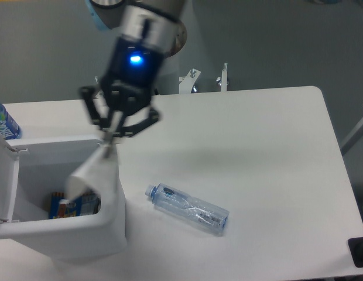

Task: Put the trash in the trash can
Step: 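Carry the tissue over the white bin and open the gripper, then raise the gripper out of the bin and move toward the bottle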

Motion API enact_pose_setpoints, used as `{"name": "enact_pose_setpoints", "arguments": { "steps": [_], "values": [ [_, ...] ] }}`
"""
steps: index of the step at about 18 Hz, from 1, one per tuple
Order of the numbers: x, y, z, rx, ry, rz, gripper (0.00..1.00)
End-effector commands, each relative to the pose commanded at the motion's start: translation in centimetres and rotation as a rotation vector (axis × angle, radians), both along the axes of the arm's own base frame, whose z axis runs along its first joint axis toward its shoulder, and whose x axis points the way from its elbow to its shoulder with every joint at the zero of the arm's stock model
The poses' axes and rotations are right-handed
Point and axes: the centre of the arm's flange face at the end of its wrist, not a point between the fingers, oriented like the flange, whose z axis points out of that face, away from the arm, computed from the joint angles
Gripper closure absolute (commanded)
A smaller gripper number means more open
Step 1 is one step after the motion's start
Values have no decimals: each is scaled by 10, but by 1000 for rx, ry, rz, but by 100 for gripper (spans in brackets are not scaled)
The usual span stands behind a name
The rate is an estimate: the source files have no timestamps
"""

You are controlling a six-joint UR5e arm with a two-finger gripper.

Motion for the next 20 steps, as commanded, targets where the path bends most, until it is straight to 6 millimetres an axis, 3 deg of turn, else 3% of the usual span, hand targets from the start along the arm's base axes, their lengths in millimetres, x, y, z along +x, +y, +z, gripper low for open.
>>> {"name": "enact_pose_setpoints", "arguments": {
  "steps": [1,3,4,6,10,12,15,16,20],
  "values": [
    [7,5,-2,-3,0,-15,88],
    [8,14,-10,-9,2,-32,31],
    [8,15,-12,-8,19,-51,15],
    [8,16,-14,-7,34,-66,0],
    [7,16,-13,-7,35,-64,0],
    [-3,13,-4,3,40,-39,0],
    [-63,-8,-5,-7,16,89,0],
    [-92,-18,-11,-17,-3,146,0],
    [-187,-73,-15,-22,-44,349,0]
  ]
}}
